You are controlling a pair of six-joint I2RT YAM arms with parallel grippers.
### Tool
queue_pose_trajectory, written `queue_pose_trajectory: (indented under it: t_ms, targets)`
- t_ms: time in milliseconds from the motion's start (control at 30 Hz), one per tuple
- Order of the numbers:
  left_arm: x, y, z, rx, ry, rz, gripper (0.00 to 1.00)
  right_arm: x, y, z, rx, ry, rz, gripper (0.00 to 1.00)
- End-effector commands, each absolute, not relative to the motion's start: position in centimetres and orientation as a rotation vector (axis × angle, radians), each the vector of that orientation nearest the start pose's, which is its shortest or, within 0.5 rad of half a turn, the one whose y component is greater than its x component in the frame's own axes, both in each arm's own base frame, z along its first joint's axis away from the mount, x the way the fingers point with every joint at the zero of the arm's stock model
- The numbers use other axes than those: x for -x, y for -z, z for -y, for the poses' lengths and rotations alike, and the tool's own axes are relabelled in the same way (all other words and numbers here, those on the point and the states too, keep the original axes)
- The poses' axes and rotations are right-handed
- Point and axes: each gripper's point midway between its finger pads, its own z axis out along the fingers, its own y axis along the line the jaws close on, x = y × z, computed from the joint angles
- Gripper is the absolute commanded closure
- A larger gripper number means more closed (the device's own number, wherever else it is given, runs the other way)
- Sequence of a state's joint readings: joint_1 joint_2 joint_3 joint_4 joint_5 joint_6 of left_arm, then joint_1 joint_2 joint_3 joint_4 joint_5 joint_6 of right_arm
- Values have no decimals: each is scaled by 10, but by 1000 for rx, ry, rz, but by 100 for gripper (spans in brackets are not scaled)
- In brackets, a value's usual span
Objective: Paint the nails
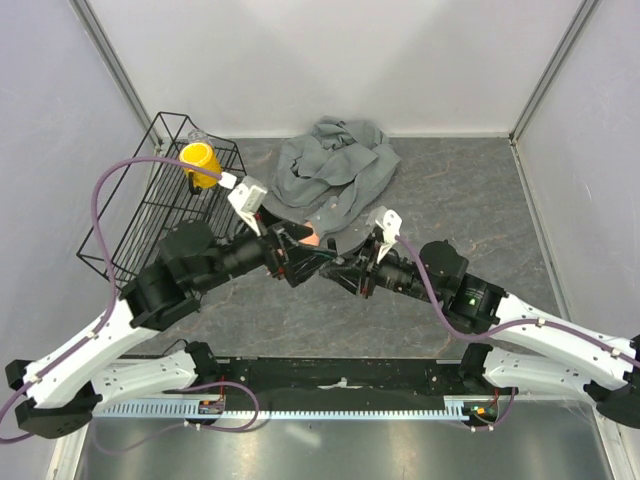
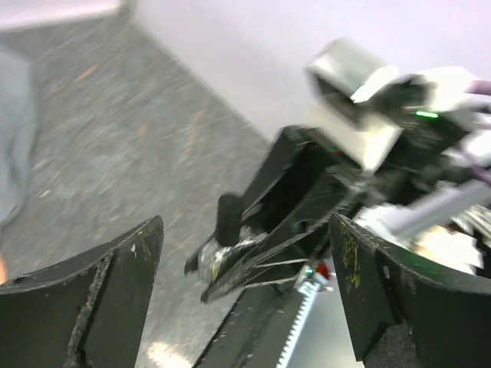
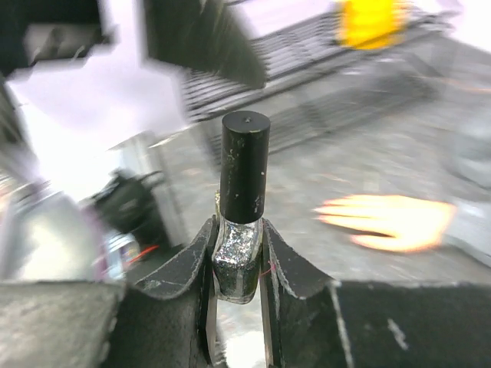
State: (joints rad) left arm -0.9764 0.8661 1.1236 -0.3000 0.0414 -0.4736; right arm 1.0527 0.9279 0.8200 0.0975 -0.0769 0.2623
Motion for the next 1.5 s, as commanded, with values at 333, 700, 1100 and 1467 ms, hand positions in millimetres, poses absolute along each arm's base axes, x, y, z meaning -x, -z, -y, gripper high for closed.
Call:
queue_pose_trajectory:
  t_ms: [333,700,1100,1467]
  targets:
    - [-52,-422,283,-977,1545,-1272,10,-36,-370,-313,1106,-1636,-1141,100]
    - [-50,-427,306,-1040,1665,-1257,23,-36,-373,-316,1127,-1630,-1120,100]
    - [-122,-397,310,-820,1286,-1495,98,-148,-357,-316,764,-1062,-1482,100]
    - [-206,-364,324,-446,782,-1772,98,-213,-334,-295,326,-574,-1642,100]
